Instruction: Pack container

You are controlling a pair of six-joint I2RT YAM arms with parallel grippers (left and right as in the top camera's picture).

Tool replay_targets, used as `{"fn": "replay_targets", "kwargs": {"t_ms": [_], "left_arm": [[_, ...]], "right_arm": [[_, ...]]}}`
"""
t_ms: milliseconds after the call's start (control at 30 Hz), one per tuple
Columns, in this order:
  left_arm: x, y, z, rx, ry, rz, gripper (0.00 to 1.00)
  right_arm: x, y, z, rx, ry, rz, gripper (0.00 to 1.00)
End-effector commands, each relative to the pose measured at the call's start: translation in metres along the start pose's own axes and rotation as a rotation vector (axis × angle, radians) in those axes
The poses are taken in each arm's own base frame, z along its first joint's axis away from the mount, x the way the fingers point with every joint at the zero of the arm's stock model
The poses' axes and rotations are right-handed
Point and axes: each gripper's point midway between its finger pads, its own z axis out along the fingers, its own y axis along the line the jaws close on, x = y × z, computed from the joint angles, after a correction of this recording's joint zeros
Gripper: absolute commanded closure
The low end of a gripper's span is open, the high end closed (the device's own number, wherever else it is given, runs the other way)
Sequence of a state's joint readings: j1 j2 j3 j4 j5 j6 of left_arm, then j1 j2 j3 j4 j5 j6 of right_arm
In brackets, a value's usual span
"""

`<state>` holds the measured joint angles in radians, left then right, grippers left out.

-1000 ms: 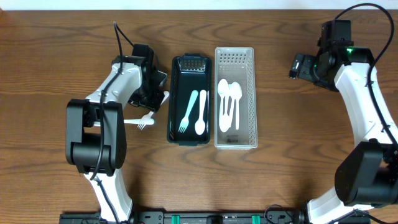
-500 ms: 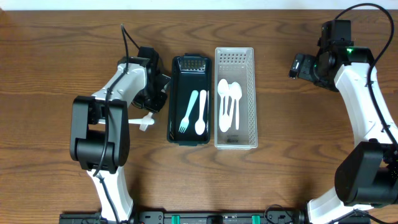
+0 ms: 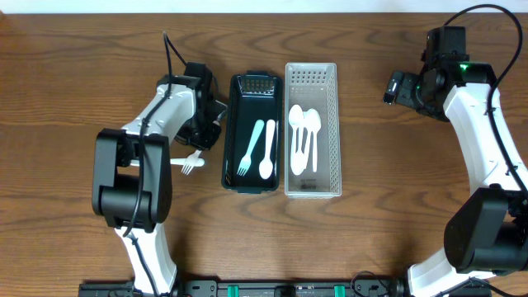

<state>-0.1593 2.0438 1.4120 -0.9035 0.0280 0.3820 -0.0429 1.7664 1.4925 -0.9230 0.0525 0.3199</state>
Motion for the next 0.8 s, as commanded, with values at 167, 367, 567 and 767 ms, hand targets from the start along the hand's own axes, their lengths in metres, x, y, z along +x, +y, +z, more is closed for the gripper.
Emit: {"fn": "replay_targets", "kwargs": {"t_ms": [167,367,567,767], "left_arm": [[-0.009,0.011,-0.088,-0.092,-0.212,-0.034,0.94],[-0.004,-0.027,-0.133,0.048,-0.327,-0.160,0.95],[0.000,-0.079,-0.133,0.105,-0.276,-0.225,0.94],[-0.010,-0.122,-0.131,0.134,-0.289,-0.255,0.94]], "right_arm": [[-0.007,0.000,-0.008,-0.006,-0.024,0.004,0.01],[-0.007,0.000,-0.008,-0.007,-0.024,0.004,0.01],[-0.007,0.000,-0.008,-0.007,-0.024,0.004,0.01],[-0.007,0.000,-0.008,-0.006,-0.024,0.004,0.01]]}}
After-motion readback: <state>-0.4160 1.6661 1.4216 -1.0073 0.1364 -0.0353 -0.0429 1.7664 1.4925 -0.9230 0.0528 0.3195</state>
